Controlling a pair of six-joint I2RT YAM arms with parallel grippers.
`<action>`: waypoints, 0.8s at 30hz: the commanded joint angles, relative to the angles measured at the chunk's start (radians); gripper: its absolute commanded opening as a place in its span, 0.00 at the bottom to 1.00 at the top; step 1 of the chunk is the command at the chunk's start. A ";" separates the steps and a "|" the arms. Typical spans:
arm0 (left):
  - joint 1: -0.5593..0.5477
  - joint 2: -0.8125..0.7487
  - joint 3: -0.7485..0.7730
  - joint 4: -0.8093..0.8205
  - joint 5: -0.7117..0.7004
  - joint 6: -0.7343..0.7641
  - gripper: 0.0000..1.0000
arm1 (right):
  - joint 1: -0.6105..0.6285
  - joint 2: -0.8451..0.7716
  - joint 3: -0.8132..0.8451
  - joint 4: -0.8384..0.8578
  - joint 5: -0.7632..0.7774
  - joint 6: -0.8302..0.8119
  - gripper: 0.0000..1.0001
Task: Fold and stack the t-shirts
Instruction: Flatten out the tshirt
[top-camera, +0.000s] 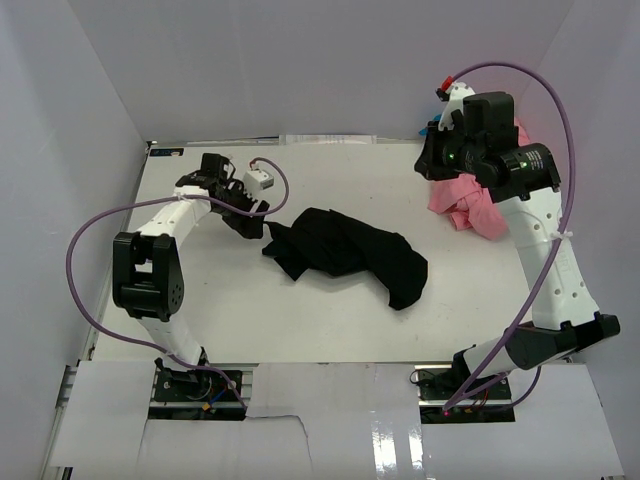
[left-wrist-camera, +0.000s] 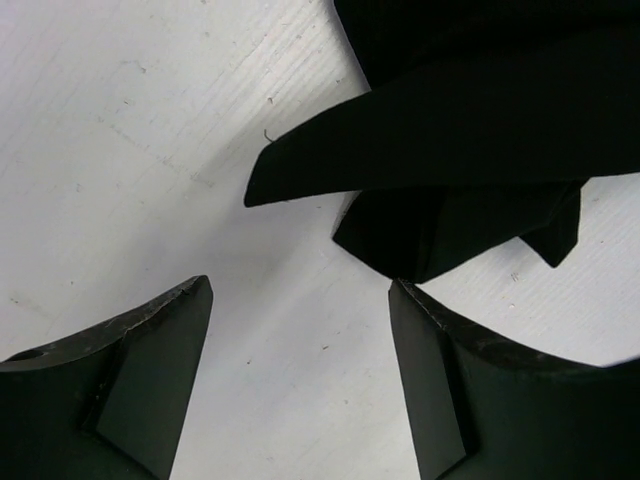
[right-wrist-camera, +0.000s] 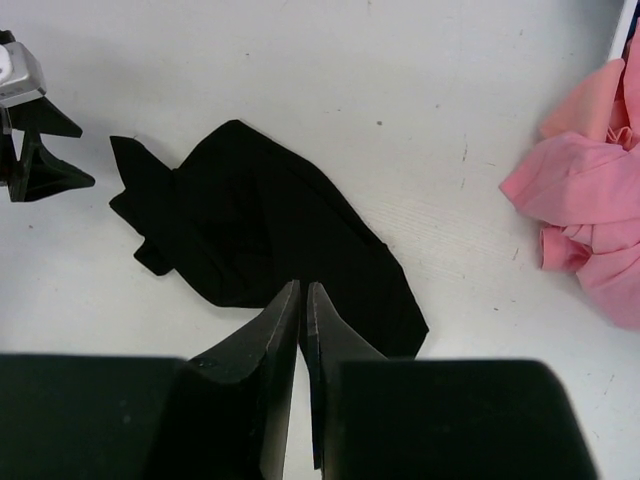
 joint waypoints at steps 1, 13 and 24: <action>0.015 -0.070 -0.011 0.049 0.088 0.070 0.82 | -0.005 -0.033 0.021 0.024 -0.007 0.010 0.14; 0.026 0.029 0.015 0.092 0.177 0.091 0.73 | -0.005 -0.073 -0.105 0.067 -0.038 0.001 0.44; 0.027 0.053 0.040 0.153 0.195 0.125 0.72 | -0.005 -0.100 -0.123 0.073 -0.042 0.008 0.45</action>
